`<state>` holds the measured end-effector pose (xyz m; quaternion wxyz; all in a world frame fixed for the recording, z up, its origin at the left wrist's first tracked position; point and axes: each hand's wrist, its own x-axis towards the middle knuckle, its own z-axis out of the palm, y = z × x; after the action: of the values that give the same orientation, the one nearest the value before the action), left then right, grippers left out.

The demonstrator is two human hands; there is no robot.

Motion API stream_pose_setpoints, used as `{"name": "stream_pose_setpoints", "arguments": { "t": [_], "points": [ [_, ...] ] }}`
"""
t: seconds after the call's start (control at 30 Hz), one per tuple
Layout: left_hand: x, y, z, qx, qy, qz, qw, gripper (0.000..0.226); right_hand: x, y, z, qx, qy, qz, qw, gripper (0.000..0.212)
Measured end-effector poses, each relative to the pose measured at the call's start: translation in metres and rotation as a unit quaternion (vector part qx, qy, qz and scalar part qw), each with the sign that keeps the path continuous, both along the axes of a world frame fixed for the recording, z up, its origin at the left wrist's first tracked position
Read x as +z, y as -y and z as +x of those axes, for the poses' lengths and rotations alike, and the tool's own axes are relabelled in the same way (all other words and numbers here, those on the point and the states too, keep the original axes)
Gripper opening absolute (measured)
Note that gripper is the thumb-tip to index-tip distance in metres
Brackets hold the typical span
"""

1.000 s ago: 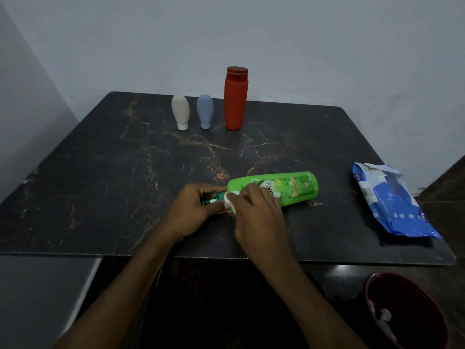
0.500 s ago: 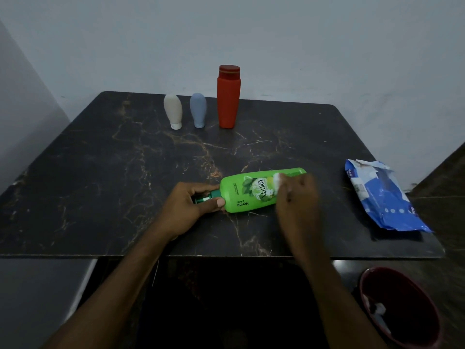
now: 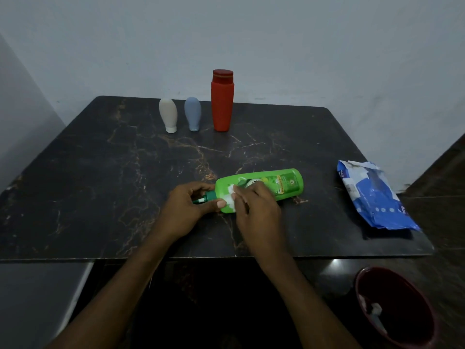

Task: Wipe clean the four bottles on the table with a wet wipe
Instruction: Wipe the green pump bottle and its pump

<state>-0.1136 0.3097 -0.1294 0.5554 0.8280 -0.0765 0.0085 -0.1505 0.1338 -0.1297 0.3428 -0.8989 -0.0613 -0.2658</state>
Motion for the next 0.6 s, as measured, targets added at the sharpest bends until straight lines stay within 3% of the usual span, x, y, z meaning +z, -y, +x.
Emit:
{"name": "stream_pose_setpoints", "arguments": {
  "t": [0.27, 0.37, 0.5, 0.6],
  "points": [
    [0.007, 0.003, -0.005, -0.025, 0.003, -0.014, 1.000, 0.037, 0.005, 0.099, 0.020, -0.214, -0.067, 0.089, 0.971, 0.021],
    [0.005, 0.002, -0.004, -0.017, 0.009, -0.003, 1.000, 0.034, 0.007, 0.077, 0.018, -0.192, -0.060, 0.072, 0.977, 0.021],
    [0.005, 0.002, -0.003, -0.010, 0.014, 0.017, 1.000, 0.030, 0.001, 0.044, 0.008, -0.072, -0.035, 0.037, 0.996, 0.023],
    [0.005, 0.002, -0.003, -0.012, 0.021, 0.028, 0.999, 0.027, 0.003, 0.063, 0.015, -0.107, -0.045, 0.045, 0.992, 0.023]
  ]
}}
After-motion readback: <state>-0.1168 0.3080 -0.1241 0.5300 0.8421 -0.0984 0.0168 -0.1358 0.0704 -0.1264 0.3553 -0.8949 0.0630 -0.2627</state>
